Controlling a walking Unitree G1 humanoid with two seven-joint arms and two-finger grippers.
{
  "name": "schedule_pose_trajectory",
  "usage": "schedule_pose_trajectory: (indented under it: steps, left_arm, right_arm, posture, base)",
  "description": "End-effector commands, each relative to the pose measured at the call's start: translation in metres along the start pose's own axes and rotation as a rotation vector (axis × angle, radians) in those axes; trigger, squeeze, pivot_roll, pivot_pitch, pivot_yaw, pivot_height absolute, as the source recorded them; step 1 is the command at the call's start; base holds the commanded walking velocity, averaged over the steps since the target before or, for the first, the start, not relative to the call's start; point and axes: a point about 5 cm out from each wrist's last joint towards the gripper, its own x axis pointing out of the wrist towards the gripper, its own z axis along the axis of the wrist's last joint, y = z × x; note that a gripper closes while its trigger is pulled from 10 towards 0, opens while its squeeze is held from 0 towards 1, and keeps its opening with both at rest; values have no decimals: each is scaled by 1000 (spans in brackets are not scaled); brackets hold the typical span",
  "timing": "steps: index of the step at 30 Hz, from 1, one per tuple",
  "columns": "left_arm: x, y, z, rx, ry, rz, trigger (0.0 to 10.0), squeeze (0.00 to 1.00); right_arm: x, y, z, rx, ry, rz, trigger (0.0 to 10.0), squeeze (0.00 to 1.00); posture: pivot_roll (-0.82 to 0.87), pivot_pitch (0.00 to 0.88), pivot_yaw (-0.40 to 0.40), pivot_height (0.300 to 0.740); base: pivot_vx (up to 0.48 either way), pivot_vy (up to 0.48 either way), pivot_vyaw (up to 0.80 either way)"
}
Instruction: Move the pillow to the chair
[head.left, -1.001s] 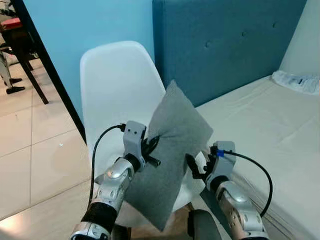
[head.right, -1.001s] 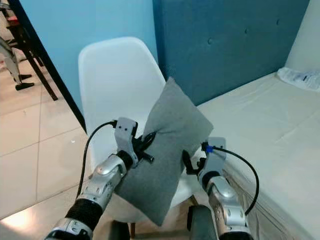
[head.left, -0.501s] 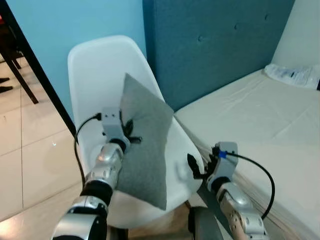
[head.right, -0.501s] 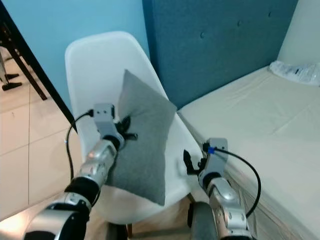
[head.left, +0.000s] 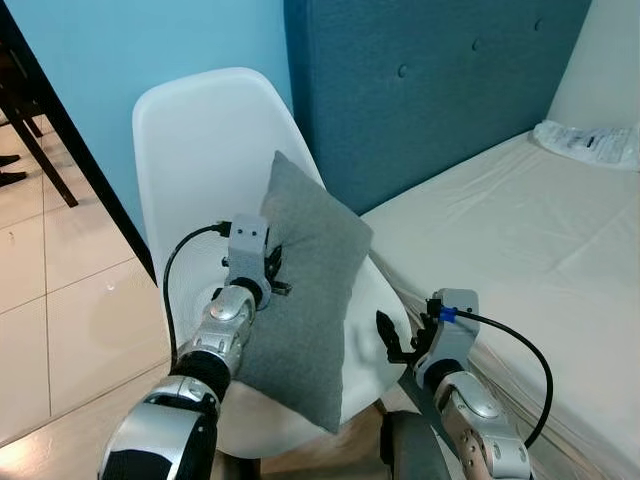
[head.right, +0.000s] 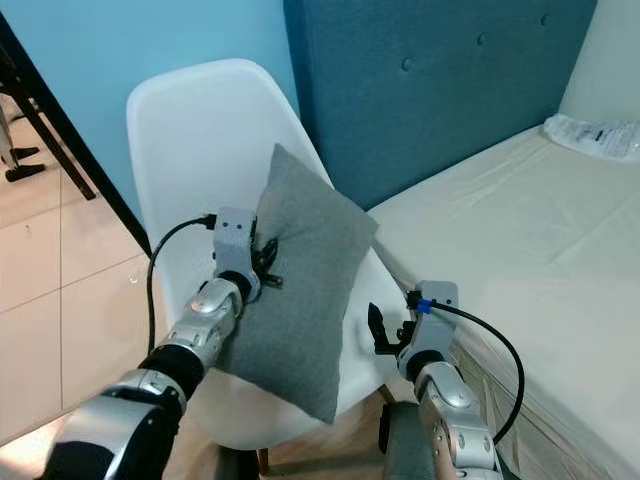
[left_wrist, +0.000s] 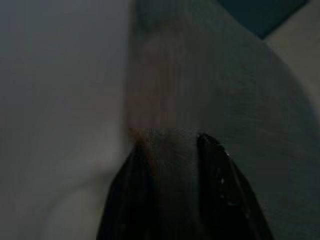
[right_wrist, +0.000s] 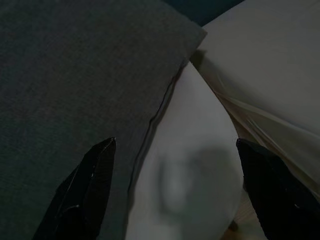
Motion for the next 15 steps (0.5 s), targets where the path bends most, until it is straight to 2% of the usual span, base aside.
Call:
schedule_pose_trajectory:
  steps: [1, 10, 14, 15]
  left_arm:
    - [3, 9, 9, 41, -37, 39, 10000, 1000]
    - [6, 22, 21, 137, -75, 180, 10000, 1000]
    - [8, 16, 29, 145, -120, 161, 10000, 1000]
    - [9, 12, 31, 137, -135, 144, 10000, 945]
  right_arm:
    - [1, 6, 2, 15, -14, 19, 10000, 0]
    - [-2, 4, 3, 10, -17, 18, 10000, 0]
    - [-2, 5, 4, 12, -23, 28, 10000, 0]
    - [-2, 6, 4, 14, -25, 34, 10000, 0]
  posture:
    - [-174, 119, 100, 582]
    - [-187, 116, 100, 582]
    - [-189, 112, 103, 582]
    - [-187, 108, 103, 582]
  base:
    - [0, 0, 0]
    - [0, 0, 0]
    - [0, 0, 0]
    - [0, 0, 0]
